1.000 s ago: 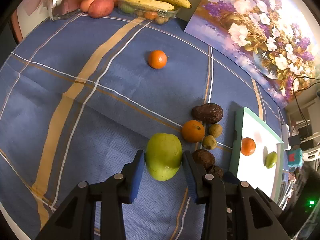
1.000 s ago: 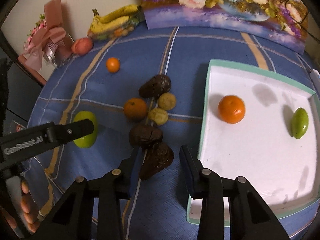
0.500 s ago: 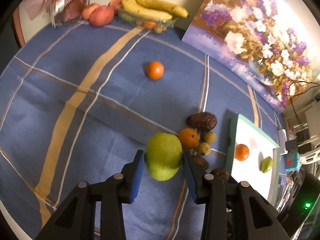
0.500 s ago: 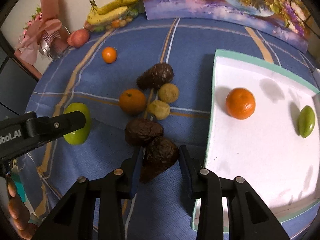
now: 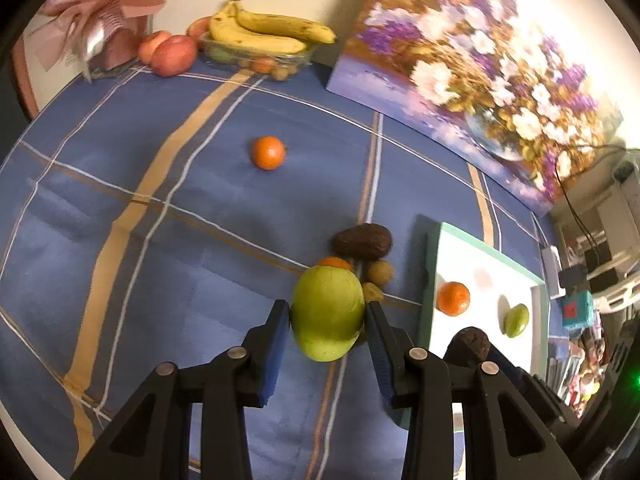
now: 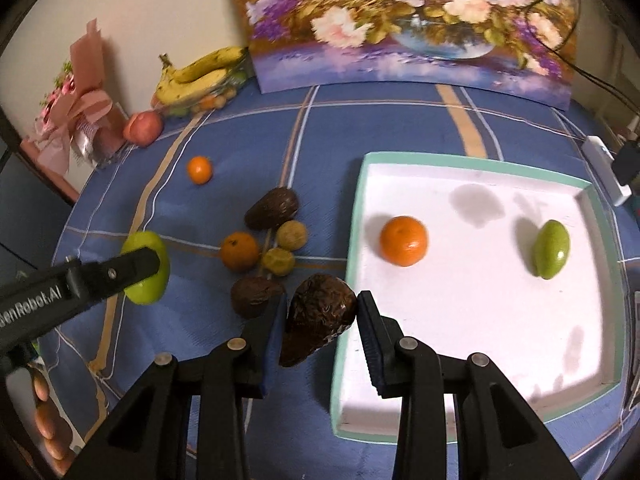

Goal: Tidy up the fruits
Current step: 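Close the right gripper on the large brown date while the left gripper holds the green fruit, then carry the green fruit with the left gripper while the right gripper carries the date to the tray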

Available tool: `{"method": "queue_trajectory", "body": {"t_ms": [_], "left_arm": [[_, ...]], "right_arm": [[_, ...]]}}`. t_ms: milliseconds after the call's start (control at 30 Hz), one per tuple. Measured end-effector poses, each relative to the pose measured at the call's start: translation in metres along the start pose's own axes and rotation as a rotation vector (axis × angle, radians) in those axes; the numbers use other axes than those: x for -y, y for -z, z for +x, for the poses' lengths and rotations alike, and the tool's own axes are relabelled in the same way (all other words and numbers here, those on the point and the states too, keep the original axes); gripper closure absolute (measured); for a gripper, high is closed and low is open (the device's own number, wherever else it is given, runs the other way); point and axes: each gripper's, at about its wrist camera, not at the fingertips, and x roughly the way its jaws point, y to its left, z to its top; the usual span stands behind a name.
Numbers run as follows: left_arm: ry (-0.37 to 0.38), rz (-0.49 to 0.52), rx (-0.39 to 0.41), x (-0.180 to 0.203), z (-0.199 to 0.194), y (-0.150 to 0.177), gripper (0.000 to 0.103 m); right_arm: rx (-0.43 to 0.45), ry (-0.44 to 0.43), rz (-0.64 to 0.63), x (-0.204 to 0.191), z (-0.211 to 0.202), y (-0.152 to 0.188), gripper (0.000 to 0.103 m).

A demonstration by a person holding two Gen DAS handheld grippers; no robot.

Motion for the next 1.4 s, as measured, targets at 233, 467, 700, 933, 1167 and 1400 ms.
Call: {"method": "queue_trajectory", "body": {"t_ms": [233, 467, 700, 933, 1167, 1400], "left_arm": [[0.020, 0.084, -0.035, 0.038, 0.010, 0.012, 0.062], [0.031, 0.199, -0.058, 0.082, 0.017, 0.028, 0.062], [0.046, 0.330, -0.075, 0.126, 0.021, 0.048, 0.062], [0.016, 0.437, -0.090, 0.157, 0.031, 0.065, 0.062], [-0.038, 0.486, -0.151, 0.158, 0.058, 0.076, 0.062], [-0.077, 0.486, -0.207, 0.152, 0.079, 0.085, 0.062]], "right_arm": [[0.012, 0.061, 0.122, 0.045, -0.013, -0.003, 0.066], [0.030, 0.132, 0.254, 0.105, -0.029, 0.001, 0.066], [0.067, 0.207, 0.328, 0.154, -0.052, 0.007, 0.066], [0.099, 0.224, 0.346, 0.170, -0.067, 0.009, 0.065], [0.038, 0.215, 0.337, 0.170, -0.049, 0.015, 0.065], [-0.079, 0.230, 0.310, 0.167, -0.007, 0.025, 0.065]]}}
